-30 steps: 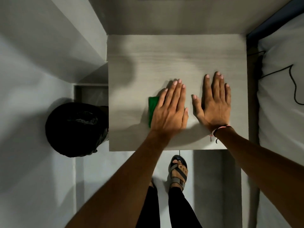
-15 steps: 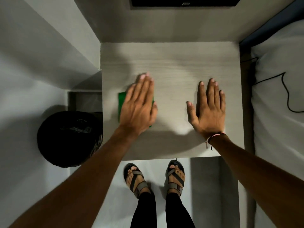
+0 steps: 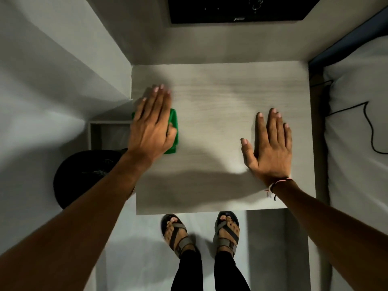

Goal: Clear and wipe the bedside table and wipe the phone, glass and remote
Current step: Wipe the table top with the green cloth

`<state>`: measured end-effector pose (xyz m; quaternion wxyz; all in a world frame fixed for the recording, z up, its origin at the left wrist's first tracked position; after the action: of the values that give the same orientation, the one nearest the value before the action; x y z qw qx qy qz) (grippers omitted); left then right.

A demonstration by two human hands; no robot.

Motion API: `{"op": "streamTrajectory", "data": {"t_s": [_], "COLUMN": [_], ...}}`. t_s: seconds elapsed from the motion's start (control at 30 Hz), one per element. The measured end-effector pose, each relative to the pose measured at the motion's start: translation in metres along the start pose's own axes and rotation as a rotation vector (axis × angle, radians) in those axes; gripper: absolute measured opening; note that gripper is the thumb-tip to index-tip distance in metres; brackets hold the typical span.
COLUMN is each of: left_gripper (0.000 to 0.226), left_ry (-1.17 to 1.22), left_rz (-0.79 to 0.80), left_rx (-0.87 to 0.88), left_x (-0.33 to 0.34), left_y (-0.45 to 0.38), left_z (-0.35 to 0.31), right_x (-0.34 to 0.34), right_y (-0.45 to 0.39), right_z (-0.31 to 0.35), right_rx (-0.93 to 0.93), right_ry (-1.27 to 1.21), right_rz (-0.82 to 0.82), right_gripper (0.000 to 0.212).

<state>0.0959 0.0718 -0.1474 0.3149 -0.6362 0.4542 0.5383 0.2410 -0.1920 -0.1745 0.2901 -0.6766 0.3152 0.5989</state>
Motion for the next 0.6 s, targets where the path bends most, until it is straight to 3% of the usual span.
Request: {"op": "streamTrajectory", "data": {"t_s": [0.13,0.37,0.5,0.6], "left_gripper": [0.075,0.07,0.059,0.048], "left_ry": [0.026,0.091,0.148,0.011], "left_rz": [-0.039,0.034,-0.041,-0.182], "left_rx": [-0.01,0.145,0.094,-0.005], "left_x": [0.003,0.008,-0.007,-0.022], "left_y": [-0.01,-0.072,-0.067,-0.065], "left_z": [-0.013,-0.07,-0.038,-0.001], "right_x": [0.0,0.003,0.003,0.001], "right_y": [-0.001,-0.001,0.0,-0.002], "right_z": [0.002,0.0,-0.002,-0.001], "right_rx": [0.001,-0.001,-0.002,0.001], "right_ry": [0.003,0.026,0.015,0.014], "right_rz": [-0.006,0.007,0.038,0.029], "right_gripper": [0.076,0.077,0.077,0.077]}}
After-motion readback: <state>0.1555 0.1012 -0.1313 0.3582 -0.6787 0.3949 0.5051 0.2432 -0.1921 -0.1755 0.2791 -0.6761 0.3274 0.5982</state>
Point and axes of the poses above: each hand's wrist, its own y-axis away from the middle knuckle, its own x-axis out of the palm, z = x × y, the point moved 5 cm from there along -y, towards the middle knuckle, and after that the axes turned 13 degrees about y, right-handed, at the moved point
